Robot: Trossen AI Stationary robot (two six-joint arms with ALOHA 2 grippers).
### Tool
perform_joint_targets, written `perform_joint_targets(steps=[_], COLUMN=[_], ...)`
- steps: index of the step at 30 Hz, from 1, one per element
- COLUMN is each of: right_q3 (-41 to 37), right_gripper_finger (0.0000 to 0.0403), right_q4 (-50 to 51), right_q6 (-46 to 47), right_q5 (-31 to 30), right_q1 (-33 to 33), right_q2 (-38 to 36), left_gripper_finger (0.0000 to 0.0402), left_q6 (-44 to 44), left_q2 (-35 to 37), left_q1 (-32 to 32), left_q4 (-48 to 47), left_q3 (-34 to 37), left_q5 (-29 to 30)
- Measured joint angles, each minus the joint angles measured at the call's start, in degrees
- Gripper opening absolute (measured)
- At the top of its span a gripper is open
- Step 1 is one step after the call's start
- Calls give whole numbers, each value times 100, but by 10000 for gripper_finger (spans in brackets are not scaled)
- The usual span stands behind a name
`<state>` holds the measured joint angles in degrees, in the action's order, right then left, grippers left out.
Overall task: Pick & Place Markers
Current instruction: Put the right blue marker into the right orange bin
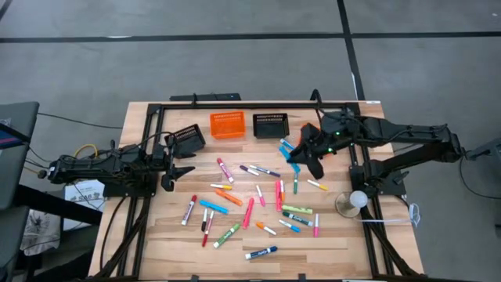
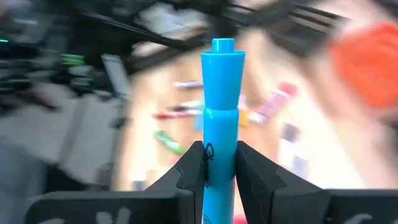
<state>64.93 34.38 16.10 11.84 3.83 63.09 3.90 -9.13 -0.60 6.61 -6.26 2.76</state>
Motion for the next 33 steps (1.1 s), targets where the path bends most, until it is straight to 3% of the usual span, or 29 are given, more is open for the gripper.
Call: perform_joint_targets(steps=[7,16,27,33], right_q3=[0,-2,-2,-4], right_gripper_finger=[62,62,69,71], right_q4=[658,1867,2896,2844], right_q6=[-410,-1008,-1366,-1760], right_q5=[-665,-2245,-2251,-2251], right_q1=[571,1495,2456,2803], right_q2=[0,215,1779,2421], left_gripper_finger=[222,222,222,222], left_q6=[0,0,0,0], left_q2=[0,0,0,0], left_q1=[-1,-1,-1,-1], left_q4=[55,137,164,179], left_q3=[0,0,0,0], left_q5=[0,2,0,0])
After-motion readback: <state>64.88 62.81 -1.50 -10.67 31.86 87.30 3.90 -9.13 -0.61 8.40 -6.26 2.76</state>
